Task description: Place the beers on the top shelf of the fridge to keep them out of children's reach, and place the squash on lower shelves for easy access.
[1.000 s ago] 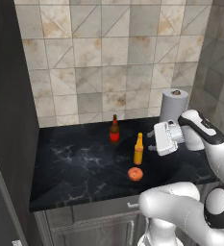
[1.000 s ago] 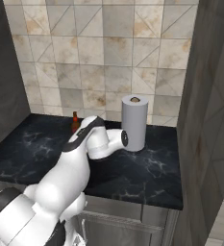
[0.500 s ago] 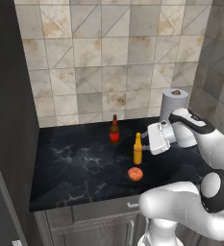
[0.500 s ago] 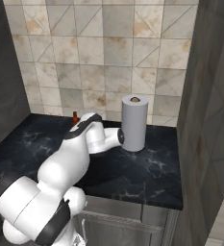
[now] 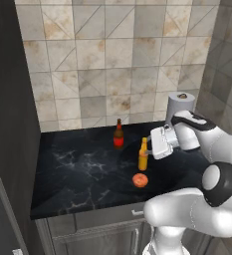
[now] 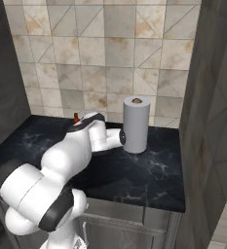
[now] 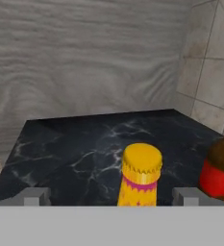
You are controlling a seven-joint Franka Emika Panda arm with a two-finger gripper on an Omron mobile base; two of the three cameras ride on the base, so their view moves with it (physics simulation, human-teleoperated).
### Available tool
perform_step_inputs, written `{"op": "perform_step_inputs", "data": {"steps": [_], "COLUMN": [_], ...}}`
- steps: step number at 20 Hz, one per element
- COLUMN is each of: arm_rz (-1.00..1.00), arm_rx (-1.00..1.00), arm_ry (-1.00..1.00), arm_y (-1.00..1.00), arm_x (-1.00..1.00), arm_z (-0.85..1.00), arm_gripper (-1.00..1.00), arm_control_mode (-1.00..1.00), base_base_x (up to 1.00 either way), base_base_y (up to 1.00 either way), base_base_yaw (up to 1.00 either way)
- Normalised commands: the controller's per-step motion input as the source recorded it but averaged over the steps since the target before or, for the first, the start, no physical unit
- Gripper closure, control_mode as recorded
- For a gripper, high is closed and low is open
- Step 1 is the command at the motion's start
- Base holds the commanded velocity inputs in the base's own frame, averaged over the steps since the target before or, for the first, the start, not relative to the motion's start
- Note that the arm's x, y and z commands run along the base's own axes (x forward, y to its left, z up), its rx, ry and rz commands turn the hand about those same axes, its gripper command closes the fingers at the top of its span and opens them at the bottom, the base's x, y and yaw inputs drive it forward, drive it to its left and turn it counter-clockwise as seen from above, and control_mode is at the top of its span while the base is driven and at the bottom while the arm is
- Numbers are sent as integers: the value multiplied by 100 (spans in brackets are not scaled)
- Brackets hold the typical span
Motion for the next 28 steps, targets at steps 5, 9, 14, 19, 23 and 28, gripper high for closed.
{"op": "perform_step_inputs", "data": {"steps": [5,9,14,19,23,28], "arm_rz": [0,0,0,0,0,-3], "arm_rx": [0,0,0,0,0,0], "arm_ry": [0,0,1,1,0,2], "arm_y": [0,0,13,17,0,0], "arm_x": [12,14,13,7,0,-26], "arm_z": [-7,-14,-23,-13,0,39], "arm_gripper": [-100,-100,100,100,100,100], "arm_control_mode": [-100,-100,-100,-100,-100,-100], "base_base_x": [0,0,0,0,0,0], "base_base_y": [0,0,0,0,0,0], "base_base_yaw": [0,0,0,0,0,0]}}
